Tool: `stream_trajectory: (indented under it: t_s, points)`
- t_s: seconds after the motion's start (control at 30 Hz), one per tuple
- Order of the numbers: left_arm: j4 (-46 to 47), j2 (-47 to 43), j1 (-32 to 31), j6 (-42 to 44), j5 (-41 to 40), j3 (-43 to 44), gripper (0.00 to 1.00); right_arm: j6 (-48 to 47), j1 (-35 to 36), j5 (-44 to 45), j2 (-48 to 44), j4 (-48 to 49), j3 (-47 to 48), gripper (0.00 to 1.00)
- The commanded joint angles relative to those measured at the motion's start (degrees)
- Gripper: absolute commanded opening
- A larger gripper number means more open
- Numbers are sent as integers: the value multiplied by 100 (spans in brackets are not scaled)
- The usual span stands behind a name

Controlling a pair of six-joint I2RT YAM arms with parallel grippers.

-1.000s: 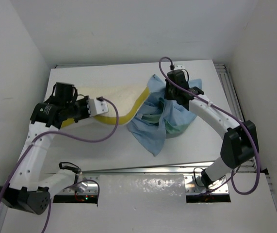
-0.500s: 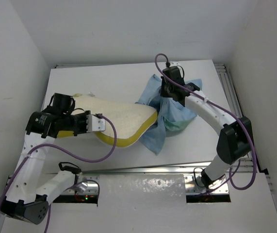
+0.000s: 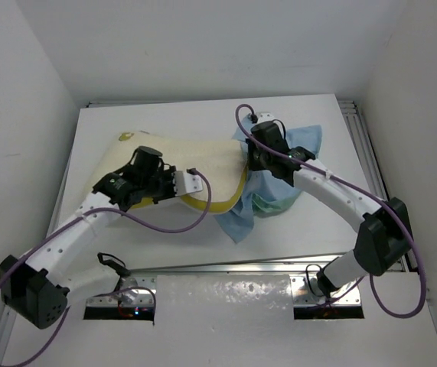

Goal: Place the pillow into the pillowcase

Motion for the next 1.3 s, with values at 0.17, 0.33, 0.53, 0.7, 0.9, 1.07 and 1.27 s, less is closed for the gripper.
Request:
stream_trajectory:
  t_s: [0.17,0.33,0.53,0.7,0.9,1.07,1.27]
  points:
    - [2165,729,-1025,-1207,-1166,-281,0,-192,140,-867,-818,-192,-180,0]
    - [2492,1134,-1043,-1658,-1043,-167,0,-384,122,-535,-897,-723,-181,89]
    - [2396,1336,-1034,-2131,-665,-80,0,95,-256,237,-1291,-1587,452,68]
    - [2404,1538,-1034,-2484,-647,105,0,747,-256,197,-2178,-1187,-872,0]
    - [2308,1574,-1043,-2476,-568,237,0,985,-212,-104,-2356,457,-2289,12]
    - [2281,1618,-1034,-2458,-586,281,0,898,-212,-85,-2093,1477,-2677,22]
    - [2343,1644,-1043,-2493,-595,352,0,871,-212,-524,-1539,1996,-2861,29]
